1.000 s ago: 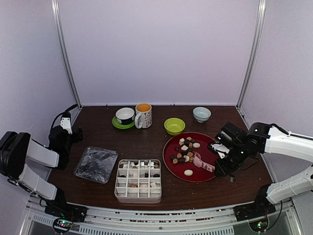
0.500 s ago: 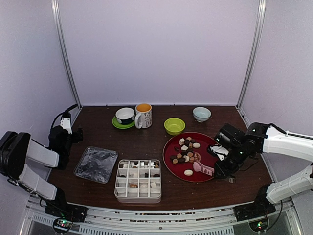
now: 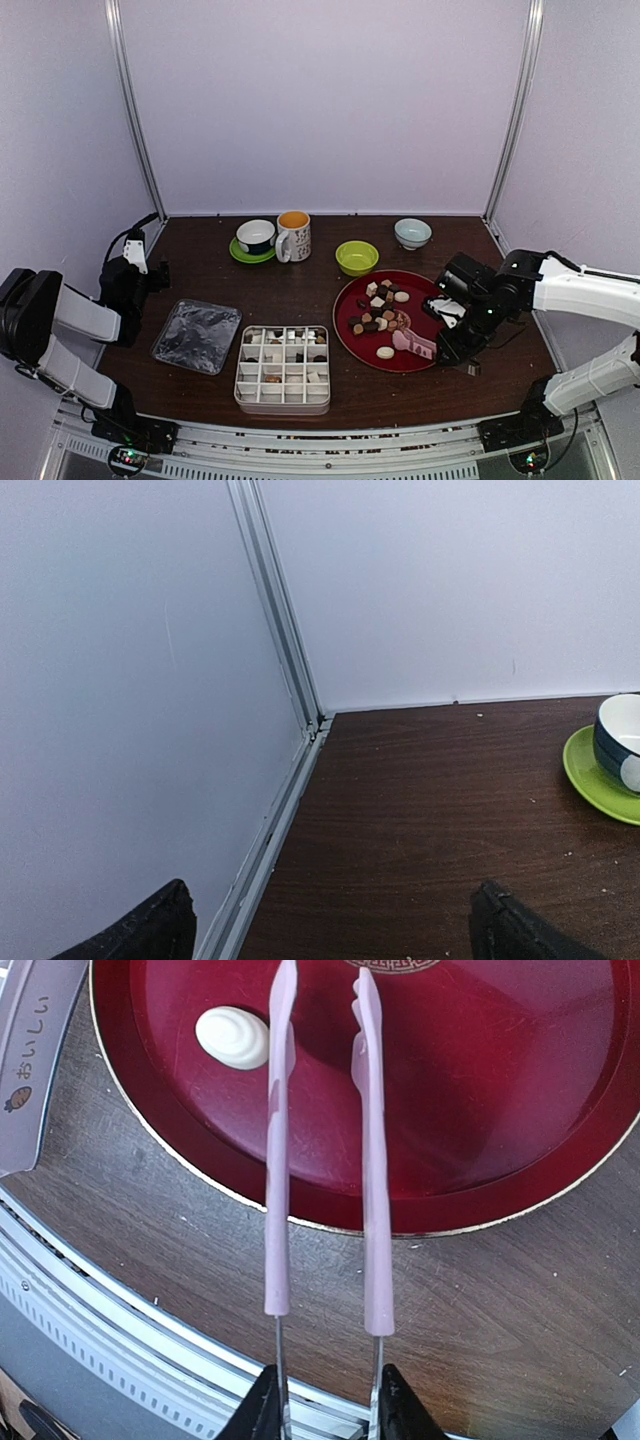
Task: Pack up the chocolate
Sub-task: Pick up the fake chocolate from the plate.
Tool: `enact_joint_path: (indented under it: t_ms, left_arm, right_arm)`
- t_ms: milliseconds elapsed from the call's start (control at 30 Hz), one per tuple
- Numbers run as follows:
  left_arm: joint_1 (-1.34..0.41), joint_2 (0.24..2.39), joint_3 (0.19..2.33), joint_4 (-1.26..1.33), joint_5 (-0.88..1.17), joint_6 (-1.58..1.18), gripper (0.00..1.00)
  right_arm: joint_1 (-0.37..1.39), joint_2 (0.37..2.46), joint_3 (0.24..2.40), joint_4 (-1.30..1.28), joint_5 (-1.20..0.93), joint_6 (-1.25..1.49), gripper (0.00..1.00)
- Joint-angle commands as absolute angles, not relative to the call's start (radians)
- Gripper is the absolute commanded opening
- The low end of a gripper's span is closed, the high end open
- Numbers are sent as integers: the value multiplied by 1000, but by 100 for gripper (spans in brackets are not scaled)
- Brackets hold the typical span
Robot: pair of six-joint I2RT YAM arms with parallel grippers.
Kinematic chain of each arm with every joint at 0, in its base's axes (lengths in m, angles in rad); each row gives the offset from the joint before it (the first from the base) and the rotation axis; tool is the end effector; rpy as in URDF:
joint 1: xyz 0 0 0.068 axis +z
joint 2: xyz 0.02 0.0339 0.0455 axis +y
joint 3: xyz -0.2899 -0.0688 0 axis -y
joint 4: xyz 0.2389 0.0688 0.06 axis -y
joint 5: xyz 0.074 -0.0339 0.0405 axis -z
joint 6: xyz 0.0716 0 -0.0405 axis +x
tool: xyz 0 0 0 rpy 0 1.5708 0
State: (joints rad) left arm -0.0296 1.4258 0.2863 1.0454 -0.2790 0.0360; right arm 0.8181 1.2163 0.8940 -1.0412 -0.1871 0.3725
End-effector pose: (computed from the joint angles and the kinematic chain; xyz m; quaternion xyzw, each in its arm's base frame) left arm 0.2752 0.0116 0.1950 -0.0695 0.7351 0.1050 0.6662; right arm 0.1234 0.1512 0.2254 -0.2282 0.9637 0.1347 0.0332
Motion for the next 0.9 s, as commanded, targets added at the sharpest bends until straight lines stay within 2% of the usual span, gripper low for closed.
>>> enact_joint_path:
  t_ms: [0,867]
  left_arm:
    - [-23,1430,302,1083,-272,45,98]
    - [-22,1431,301,1083,-272,46,98]
  right_arm:
    - [819,1231,926,-1039,-159,371,31]
    - [821,1331,1003,-1039,-88,311,33]
